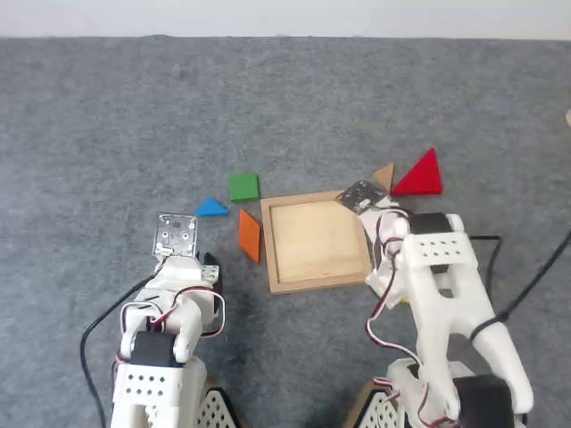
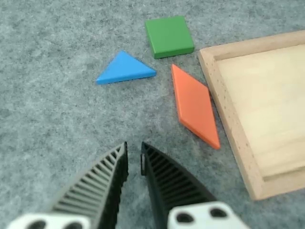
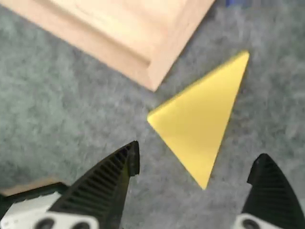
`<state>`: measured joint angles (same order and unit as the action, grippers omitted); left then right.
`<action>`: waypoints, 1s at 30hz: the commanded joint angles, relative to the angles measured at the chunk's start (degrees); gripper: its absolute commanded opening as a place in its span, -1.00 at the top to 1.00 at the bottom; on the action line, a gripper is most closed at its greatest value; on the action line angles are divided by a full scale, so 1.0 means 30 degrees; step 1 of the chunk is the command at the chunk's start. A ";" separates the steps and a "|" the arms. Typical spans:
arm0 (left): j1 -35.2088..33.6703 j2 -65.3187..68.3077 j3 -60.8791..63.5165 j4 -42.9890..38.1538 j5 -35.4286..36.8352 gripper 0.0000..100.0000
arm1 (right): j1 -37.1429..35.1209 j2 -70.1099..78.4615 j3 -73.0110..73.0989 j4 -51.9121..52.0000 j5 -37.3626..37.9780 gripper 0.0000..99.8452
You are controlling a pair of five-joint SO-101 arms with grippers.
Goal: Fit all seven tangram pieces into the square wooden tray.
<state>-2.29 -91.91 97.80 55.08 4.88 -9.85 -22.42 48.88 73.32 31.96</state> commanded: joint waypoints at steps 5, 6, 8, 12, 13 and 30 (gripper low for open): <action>-0.0147 -0.0264 -0.0337 0.0059 0.0176 0.89 | -0.1509 0.2769 -0.0029 -0.2505 0.0674 0.28; -0.0147 -0.0264 -0.0337 0.0059 0.0176 0.89 | -0.1802 0.3267 0.0000 -0.2857 0.0674 0.28; -0.0147 -0.0264 -0.0337 0.0059 0.0176 0.89 | -0.2183 0.4147 0.0000 -0.3502 0.0674 0.28; -0.0147 -0.0264 -0.0337 0.0059 0.0176 0.89 | -0.2183 0.5436 -0.0147 -0.4117 0.0674 0.28; -0.0147 -0.0264 -0.0337 0.0059 0.0176 0.89 | -0.2154 0.5612 -0.0264 -0.4029 0.0674 0.28; -0.0147 -0.0264 -0.0337 0.0059 0.0176 0.89 | 0.0718 0.5817 -0.0381 -0.3121 0.1963 0.53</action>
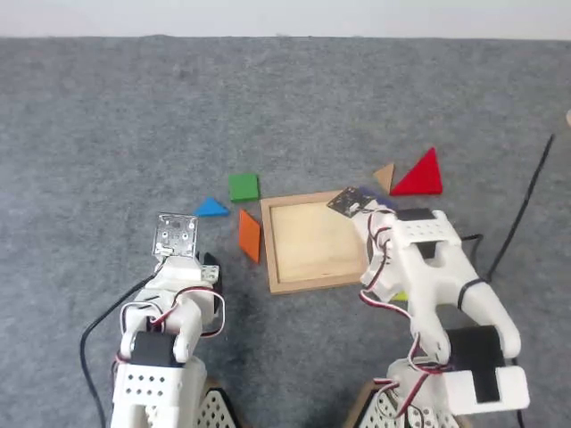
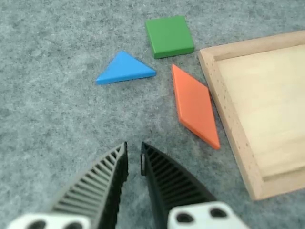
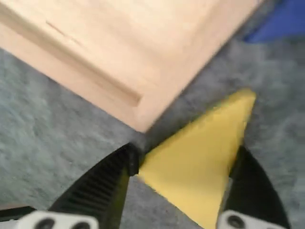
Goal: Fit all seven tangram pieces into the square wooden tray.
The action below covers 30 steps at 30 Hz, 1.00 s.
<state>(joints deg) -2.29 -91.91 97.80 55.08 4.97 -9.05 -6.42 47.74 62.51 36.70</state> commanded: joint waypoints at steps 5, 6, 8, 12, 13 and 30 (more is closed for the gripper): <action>-0.0147 -0.0264 -0.0337 0.0059 0.0147 0.89 | 0.0484 0.0513 0.0000 0.0601 0.0498 0.53; -0.0147 -0.0264 -0.0337 0.0059 0.0147 0.89 | 0.0513 0.0513 0.0000 0.0659 0.0498 0.53; -0.0147 -0.0264 -0.0337 0.0059 0.0147 0.89 | 0.0542 0.0366 0.0000 0.0894 0.0615 0.53; -0.0147 -0.0264 -0.0337 0.0059 0.0147 0.89 | -0.0015 -0.0571 -0.0059 0.2125 0.1641 0.53; -0.0117 -0.0264 -0.0337 0.0059 0.0117 0.89 | -0.0161 -0.1070 -0.0029 0.2388 0.1788 0.52; -0.0147 -0.0264 -0.0337 0.0059 0.0147 0.89 | -0.0542 -0.3033 0.2755 0.3883 0.7678 0.22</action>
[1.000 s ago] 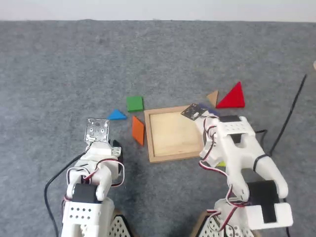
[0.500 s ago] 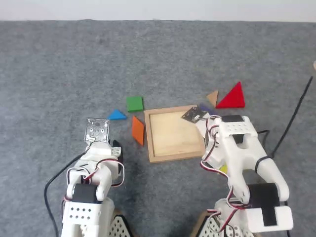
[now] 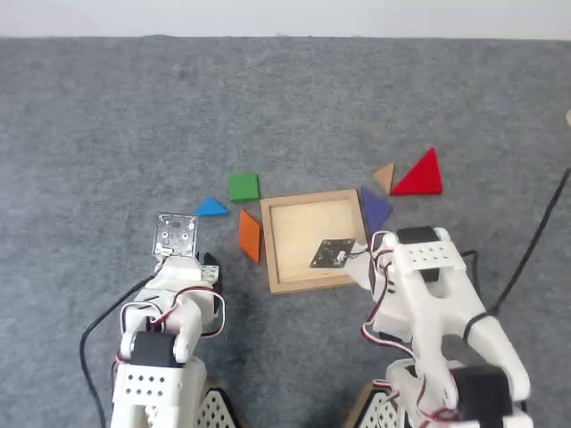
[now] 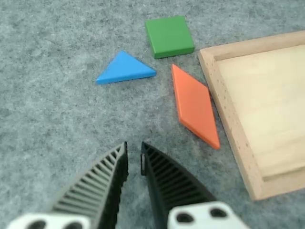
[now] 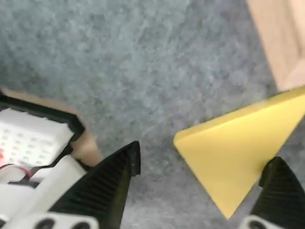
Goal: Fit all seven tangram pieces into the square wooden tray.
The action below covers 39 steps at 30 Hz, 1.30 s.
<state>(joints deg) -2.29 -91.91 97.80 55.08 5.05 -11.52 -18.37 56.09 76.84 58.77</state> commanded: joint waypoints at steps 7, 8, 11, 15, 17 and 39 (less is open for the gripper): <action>-0.0147 -0.0264 -0.0337 0.0059 0.0117 0.89 | 0.0337 0.5436 -0.2256 -0.3121 -0.2081 0.22; -0.0147 -0.0264 -0.0337 0.0059 0.0117 0.89 | 0.0425 0.5963 -0.2842 -0.3121 -0.2491 0.22; -0.0147 -0.0264 -0.0337 0.0059 0.0117 0.89 | 0.0952 0.7253 -0.4689 -0.3033 -0.2989 0.22; -0.0147 -0.0264 -0.0337 0.0059 0.0117 0.89 | 0.1919 0.7927 -0.5890 -0.3033 -0.2960 0.37; -0.0147 -0.0264 -0.0337 0.0059 0.0117 0.89 | 0.2447 0.7956 -0.6183 -0.3033 -0.2930 0.54; -0.0147 -0.0264 -0.0337 0.0059 0.0117 0.89 | 0.9216 0.3443 -1.1399 0.1538 -0.0029 0.77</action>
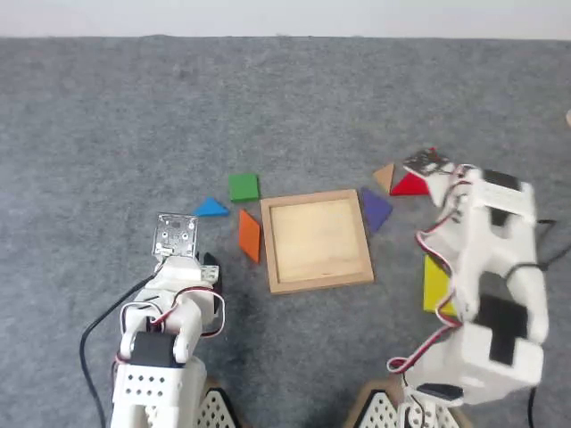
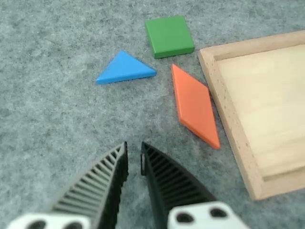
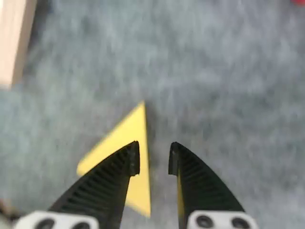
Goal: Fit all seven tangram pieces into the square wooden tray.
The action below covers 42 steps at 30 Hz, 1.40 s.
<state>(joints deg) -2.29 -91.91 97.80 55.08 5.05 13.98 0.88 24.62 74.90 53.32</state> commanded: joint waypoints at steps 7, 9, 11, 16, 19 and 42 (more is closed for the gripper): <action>-0.0147 -0.0264 -0.0337 0.0059 0.0117 0.89 | 0.1040 -0.7722 0.5158 0.5231 0.7326 0.77; -0.0147 -0.0264 -0.0337 0.0059 0.0117 0.89 | 0.1070 -0.8161 0.7121 0.3941 0.7414 0.77; -0.0147 -0.0264 -0.0337 0.0059 0.0117 0.89 | 0.1040 -0.8044 0.8410 0.2886 0.7414 0.77; -0.0147 -0.0264 -0.0337 0.0059 0.0117 0.89 | 0.0923 -0.6520 0.9465 0.0542 0.7267 0.77; -0.0147 -0.0264 -0.0337 0.0059 0.0117 0.89 | 0.0484 -0.4879 0.9231 -0.1626 0.6212 0.77; -0.0147 -0.0264 -0.0337 0.0059 0.0117 0.89 | -0.1158 0.5407 -0.7355 0.0454 -0.3604 0.77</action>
<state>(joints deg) -2.29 -91.91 97.80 55.08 5.05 10.90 21.45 9.41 76.40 45.05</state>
